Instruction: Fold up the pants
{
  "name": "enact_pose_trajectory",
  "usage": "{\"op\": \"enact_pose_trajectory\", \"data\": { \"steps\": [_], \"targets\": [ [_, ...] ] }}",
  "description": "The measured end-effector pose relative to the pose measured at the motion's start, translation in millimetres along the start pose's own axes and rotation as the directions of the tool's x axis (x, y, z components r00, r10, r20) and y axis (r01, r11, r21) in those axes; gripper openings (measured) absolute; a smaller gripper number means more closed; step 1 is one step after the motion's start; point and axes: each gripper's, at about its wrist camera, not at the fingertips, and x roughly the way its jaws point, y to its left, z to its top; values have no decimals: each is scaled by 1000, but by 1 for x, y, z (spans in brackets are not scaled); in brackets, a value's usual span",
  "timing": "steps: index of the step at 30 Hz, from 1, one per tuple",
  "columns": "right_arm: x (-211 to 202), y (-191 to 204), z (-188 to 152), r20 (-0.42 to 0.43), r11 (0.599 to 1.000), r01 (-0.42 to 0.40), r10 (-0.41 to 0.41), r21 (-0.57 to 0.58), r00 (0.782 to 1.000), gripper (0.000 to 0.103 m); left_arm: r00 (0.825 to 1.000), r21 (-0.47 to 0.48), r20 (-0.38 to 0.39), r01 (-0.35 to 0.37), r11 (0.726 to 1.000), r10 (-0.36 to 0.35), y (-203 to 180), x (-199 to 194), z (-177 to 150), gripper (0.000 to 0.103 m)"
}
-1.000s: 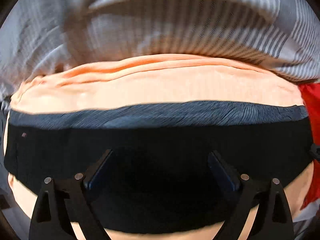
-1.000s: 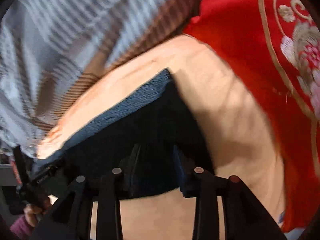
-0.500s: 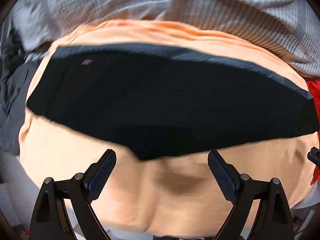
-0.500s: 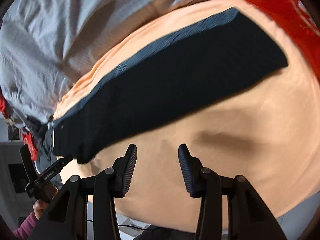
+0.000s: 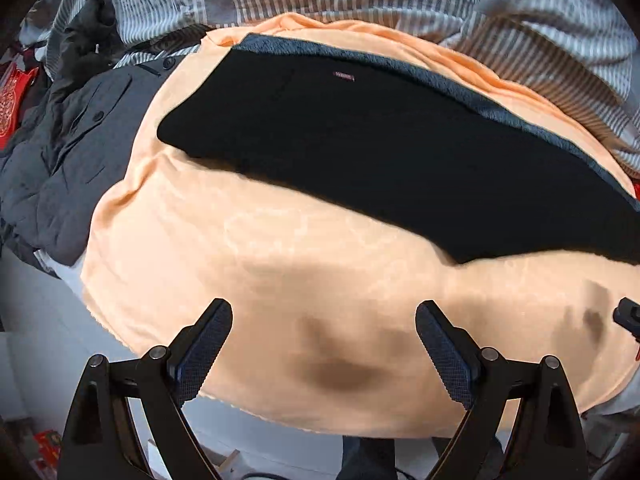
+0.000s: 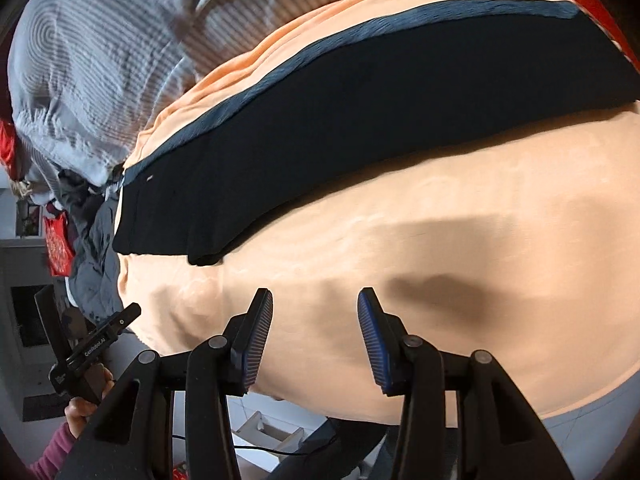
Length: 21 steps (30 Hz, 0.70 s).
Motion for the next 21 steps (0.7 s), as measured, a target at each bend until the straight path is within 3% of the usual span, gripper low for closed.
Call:
{"op": "enact_pose_trajectory", "data": {
  "steps": [6,10,15,18,21],
  "targets": [
    [17,20,20,18,1000,-11,11,1,1000,48,994,28,92,49,998,-52,-29,5,50,95],
    [24,30,47,41,999,18,-17,-32,999,48,992,73,107,58,996,-66,-66,24,88,95],
    [28,28,89,87,997,52,-47,-60,995,48,985,125,171,-35,992,13,-102,50,134,95],
    [34,21,110,100,995,72,-66,-63,993,48,989,67,134,-73,995,63,-99,79,158,95],
    [50,7,124,72,994,98,-94,-55,993,48,982,-14,63,-175,984,175,-80,112,177,95]
  ]
}}
